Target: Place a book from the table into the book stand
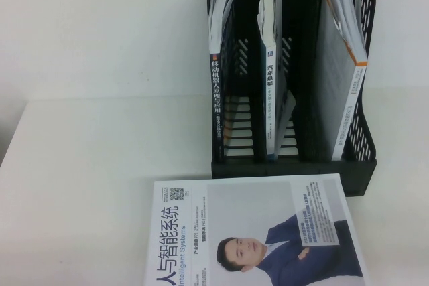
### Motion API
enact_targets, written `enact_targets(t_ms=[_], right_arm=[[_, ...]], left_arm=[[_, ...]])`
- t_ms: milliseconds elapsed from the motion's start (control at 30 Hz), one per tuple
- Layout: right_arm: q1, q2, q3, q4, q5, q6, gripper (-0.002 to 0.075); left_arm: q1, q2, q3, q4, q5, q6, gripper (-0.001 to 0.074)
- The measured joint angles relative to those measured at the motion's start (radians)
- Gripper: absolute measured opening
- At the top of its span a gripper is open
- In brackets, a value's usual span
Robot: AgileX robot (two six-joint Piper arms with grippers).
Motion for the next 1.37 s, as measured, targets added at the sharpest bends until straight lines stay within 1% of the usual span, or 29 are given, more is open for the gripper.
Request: enact_targets(t_ms=[167,233,433,600,767,867,1067,1367], right_arm=[[0.000,0.000,0.125,-0.065,-0.167,0.035,-0.0002],[0.000,0.000,0.149,-0.087,-0.188,0.059,-0.0002],[0.000,0.000,0.154,-0.148,-0.103,0.132,-0.0002],[0.000,0.000,0.154,-0.145,-0.022,0.153,-0.0002],[0.000,0.000,0.148,-0.127,0.019,0.151,-0.0002],[0.003,0.000,0.147,-0.123,0.024,0.149,-0.0002],[0.056,0.000,0.147,-0.121,0.026,0.137,-0.0002],[0.055,0.000,0.147,-0.119,0.026,0.115,-0.0002]], left_arm=[[0.000,0.000,0.000,0.000,0.000,0.000,-0.0002],[0.000,0.000,0.000,0.000,0.000,0.000,-0.0002],[0.000,0.000,0.000,0.000,0.000,0.000,-0.0002],[0.000,0.000,0.000,0.000,0.000,0.000,-0.0002],[0.000,0.000,0.000,0.000,0.000,0.000,-0.0002],[0.000,0.000,0.000,0.000,0.000,0.000,-0.0002],[0.000,0.000,0.000,0.000,0.000,0.000,-0.0002],[0.000,0.000,0.000,0.000,0.000,0.000,-0.0002]])
